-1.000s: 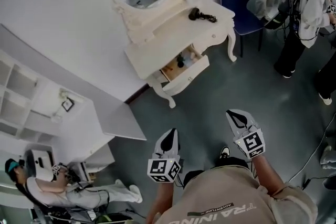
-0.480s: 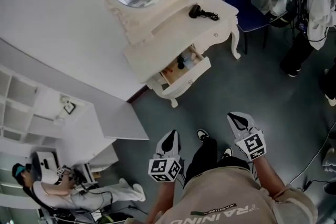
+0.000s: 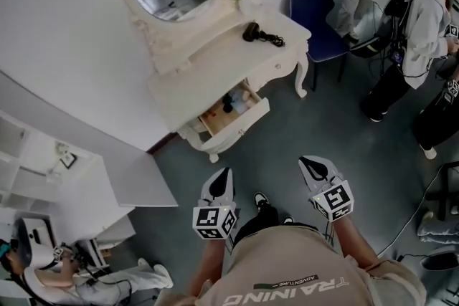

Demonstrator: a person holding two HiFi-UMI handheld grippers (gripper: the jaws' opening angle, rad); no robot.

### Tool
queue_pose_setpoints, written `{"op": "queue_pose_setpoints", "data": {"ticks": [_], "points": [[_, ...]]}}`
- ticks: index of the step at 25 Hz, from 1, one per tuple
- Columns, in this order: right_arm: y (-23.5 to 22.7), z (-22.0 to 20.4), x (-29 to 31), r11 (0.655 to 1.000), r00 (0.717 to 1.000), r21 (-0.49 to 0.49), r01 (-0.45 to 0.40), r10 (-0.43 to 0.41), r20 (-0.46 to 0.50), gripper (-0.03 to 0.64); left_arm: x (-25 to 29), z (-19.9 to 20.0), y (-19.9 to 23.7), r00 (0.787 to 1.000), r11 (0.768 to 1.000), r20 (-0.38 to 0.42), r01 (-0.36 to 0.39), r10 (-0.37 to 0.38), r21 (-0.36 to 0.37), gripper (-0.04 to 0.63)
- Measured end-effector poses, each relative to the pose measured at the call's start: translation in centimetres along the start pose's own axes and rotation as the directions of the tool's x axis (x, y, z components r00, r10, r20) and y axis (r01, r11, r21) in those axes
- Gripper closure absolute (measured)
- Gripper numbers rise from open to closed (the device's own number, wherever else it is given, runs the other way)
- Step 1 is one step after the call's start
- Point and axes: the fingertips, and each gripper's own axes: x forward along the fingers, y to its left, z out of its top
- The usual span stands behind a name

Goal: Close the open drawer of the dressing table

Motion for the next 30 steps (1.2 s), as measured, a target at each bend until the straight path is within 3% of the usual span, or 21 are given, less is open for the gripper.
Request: {"op": "queue_pose_setpoints", "data": {"ticks": [4,12,19,25,30], "points": [[-0.8,4.7,2.1,0.996,0.998,0.083,-0.030,0.025,0.062,0.615,1.8,2.0,2.1,1.000,1.000,0.019,0.009,-0.009,0.004,0.578],[-3.3,9.8,8.0,0.999,0.995,0.048,0.000,-0.005,0.100,0.614,4.7,4.4,6.6,0.998,0.999,0.046,0.035,-0.036,0.026,0.578],[-2.5,9.2,12.9,0.998,1.000,0.056,-0.011,0.010,0.020,0.615,5.4,5.0,11.8,0.999,1.000,0.051,-0.003,0.003,-0.007,0.578],[-2.6,7.9,16.1,0.997,0.997,0.047,-0.055,0.057,-0.051,0.614,6.5,1.3,13.1,0.999,0.995,-0.011,-0.040,0.039,-0.086,0.578],[-3.5,7.0,20.8,0.992,0.989,0.027,-0.126,0.128,-0.074,0.614,9.4,2.3,13.7,0.999,0.997,-0.022,-0.051,0.050,-0.050,0.578]]}}
